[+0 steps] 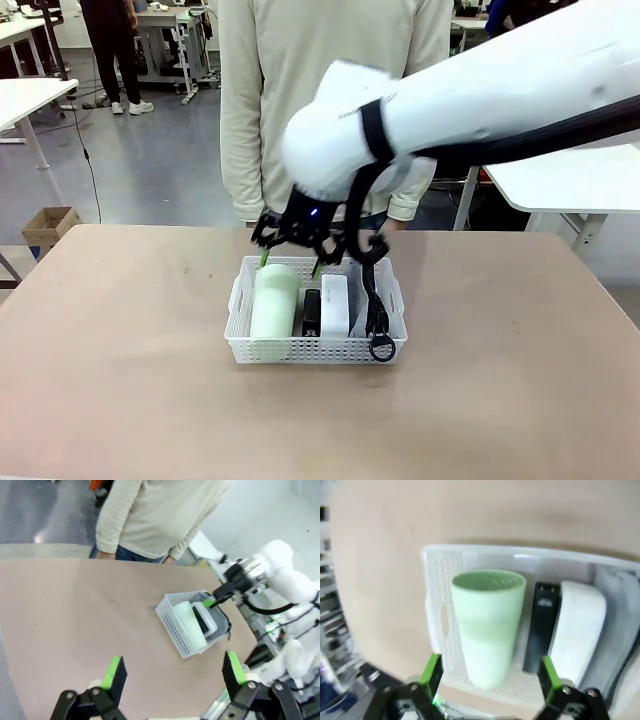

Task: Efficiently arrange items inside the basket to fit them all.
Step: Pick up the Reusable plastic cup and place it inside the Organizing basket.

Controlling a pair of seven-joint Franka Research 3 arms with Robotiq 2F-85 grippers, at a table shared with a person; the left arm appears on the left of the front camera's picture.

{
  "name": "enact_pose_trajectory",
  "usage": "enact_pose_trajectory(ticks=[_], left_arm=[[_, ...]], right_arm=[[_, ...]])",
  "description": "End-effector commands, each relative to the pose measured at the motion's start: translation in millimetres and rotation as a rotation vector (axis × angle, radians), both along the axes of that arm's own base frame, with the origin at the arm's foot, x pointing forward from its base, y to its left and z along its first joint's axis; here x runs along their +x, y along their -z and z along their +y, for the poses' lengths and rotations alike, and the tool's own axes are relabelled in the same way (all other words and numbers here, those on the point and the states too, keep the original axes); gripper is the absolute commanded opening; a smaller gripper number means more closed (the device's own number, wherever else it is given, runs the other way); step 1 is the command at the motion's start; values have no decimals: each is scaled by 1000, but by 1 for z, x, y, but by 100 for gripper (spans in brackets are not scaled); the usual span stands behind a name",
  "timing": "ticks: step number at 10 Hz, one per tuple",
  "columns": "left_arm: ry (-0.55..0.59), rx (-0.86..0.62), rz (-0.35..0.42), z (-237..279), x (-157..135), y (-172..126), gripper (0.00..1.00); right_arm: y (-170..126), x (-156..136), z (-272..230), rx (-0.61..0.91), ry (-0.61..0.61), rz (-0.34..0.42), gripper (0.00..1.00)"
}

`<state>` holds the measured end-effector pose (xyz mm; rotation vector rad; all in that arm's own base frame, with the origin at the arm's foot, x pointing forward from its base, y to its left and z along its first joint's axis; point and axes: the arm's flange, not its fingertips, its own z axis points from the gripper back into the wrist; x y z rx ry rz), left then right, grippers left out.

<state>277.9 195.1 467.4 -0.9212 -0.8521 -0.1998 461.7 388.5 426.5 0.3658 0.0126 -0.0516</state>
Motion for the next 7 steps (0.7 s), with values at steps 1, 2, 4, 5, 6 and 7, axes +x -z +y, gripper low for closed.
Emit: enact_pose_trajectory(ticks=[1,2,4,5,6,7], left_arm=[[1,-11,-12,0,-1,-1,100],[1,-11,-12,0,-1,-1,100],[1,-11,-12,0,-1,-1,100],[1,-11,-12,0,-1,-1,100],[1,-11,-12,0,-1,-1,100],[1,-11,-12,0,-1,-1,100]], right_arm=[[-34,-38,-89,162,-21,-21,100],[-47,-50,-121,250,-57,-42,100],[-62,-89,-210,580,-179,-160,100],[-56,-108,-257,760,-169,-223,100],[-44,-128,-302,869,-38,-267,100],[-32,-151,-339,978,59,-332,100]])
